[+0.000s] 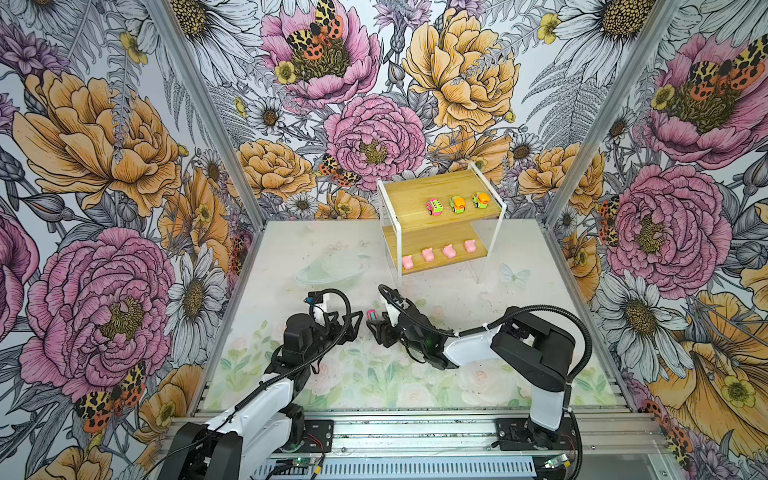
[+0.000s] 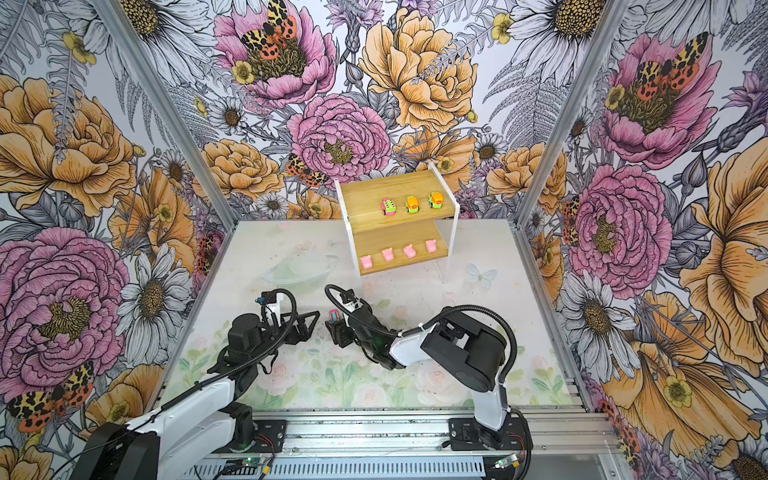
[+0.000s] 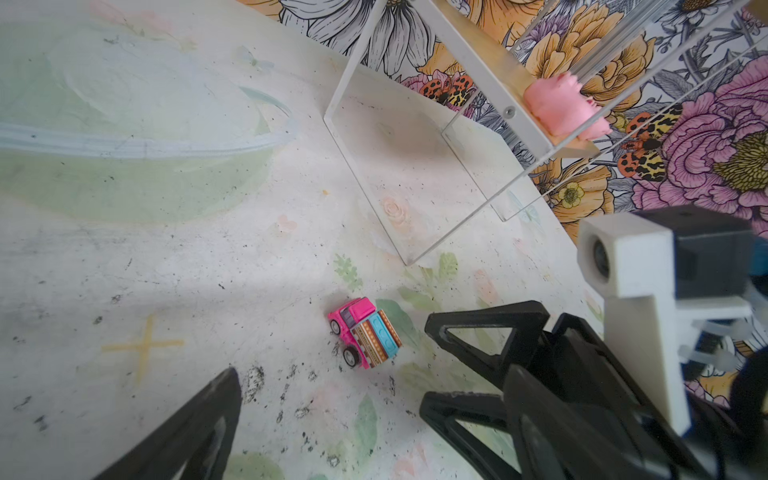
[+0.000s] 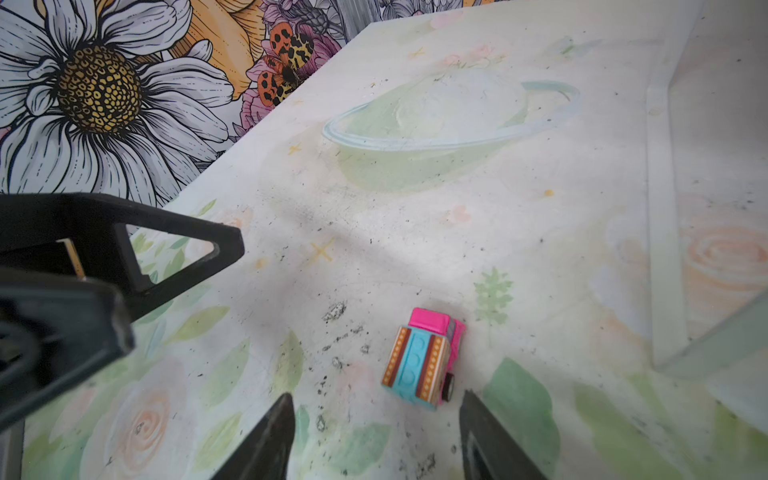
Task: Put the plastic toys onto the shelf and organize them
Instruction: 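Withdraw the right gripper toward the blue-topped pink truck on the table, then lower the right gripper and close it on the blue-topped pink truck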
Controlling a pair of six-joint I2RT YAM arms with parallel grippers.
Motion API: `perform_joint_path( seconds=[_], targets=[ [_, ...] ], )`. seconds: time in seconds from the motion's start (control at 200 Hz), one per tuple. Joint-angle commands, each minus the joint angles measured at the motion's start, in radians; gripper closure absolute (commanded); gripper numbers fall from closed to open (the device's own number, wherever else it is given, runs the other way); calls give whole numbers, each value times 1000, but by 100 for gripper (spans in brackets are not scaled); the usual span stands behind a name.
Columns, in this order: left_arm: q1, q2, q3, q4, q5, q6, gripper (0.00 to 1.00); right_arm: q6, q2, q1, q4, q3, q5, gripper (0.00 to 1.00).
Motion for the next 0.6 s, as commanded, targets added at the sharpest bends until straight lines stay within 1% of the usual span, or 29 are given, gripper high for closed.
perform_joint_path(
  seconds=[0.0,0.38,0.595],
  targets=[
    [9,-10,-15,40,10,-13,1,14,45,3,29,36,27,37],
    [14,-17,-18,42,13,-20,1,27,101,5,30,74,63,38],
    [16,-13,-17,44,17,-20,1,25,129,5,29,91,67,42]
  ],
)
